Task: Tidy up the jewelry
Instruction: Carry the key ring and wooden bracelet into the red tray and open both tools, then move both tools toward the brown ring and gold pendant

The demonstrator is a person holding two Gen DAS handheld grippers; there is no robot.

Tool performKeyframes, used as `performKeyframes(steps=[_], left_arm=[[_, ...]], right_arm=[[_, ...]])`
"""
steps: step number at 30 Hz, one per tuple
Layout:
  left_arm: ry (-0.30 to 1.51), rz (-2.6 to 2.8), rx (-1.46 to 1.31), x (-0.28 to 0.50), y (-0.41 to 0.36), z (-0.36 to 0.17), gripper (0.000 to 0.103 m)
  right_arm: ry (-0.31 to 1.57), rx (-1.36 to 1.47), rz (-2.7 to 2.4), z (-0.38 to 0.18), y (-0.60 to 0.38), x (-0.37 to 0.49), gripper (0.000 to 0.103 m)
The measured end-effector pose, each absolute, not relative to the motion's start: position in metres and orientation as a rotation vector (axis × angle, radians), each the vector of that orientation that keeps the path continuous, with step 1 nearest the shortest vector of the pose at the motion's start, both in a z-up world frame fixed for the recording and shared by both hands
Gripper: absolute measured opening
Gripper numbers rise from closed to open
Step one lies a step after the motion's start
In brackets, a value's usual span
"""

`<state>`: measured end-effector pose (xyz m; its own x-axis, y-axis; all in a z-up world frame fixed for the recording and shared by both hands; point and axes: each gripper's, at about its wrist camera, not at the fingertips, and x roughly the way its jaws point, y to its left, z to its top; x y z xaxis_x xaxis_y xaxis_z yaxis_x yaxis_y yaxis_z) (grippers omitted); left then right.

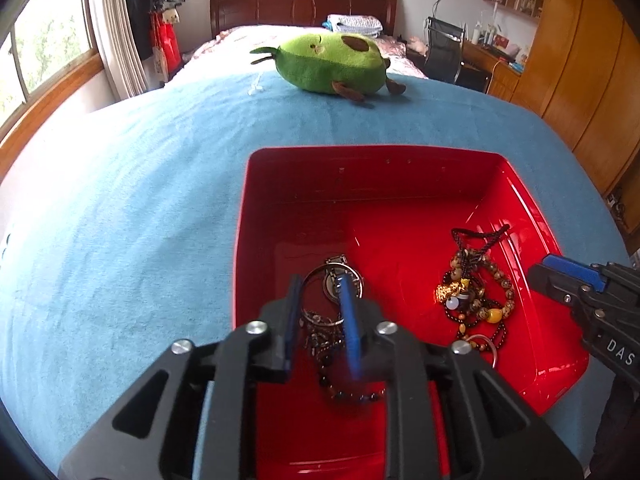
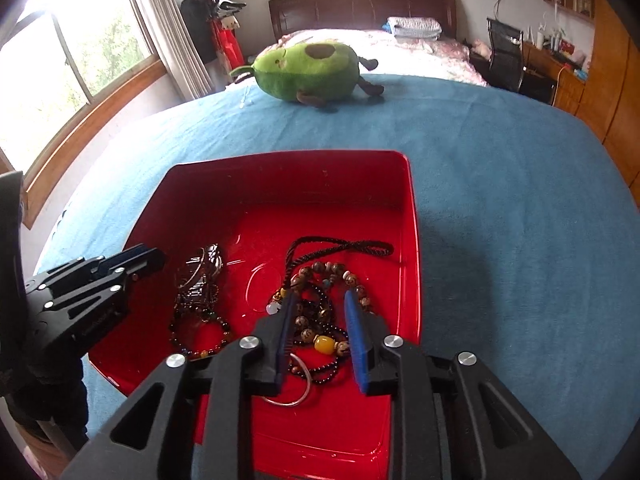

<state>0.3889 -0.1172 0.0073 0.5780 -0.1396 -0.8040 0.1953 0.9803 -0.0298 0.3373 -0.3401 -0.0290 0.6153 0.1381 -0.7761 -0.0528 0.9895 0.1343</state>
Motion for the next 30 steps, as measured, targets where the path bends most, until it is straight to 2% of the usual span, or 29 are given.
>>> performKeyframes(steps=[3,8,24,30], left_arm=[[0.903,-0.191,0.066,0.373,-0.114,0.017,0.030],[0.864,-0.181,0.061,0.341,-0.109,0.030,0.038],[0.824,-0.105,0.060,0.253,-0.097,0.030,0.040],[0.794,-0.086,0.042,0.219,-0.087,0.028,0.047]], right_arm=[[0.851,0.067,0.079,-0.019,-0.335,0.321,0.040],[0.805,0.041,0.038,-0.011,-0.329,0.295,0.043],[0.770,0.032,0.019,-0.013,-0.314,0.223,0.045],[0.756,0.032,-0.007,-0.022,-0.308,0.197,0.051]])
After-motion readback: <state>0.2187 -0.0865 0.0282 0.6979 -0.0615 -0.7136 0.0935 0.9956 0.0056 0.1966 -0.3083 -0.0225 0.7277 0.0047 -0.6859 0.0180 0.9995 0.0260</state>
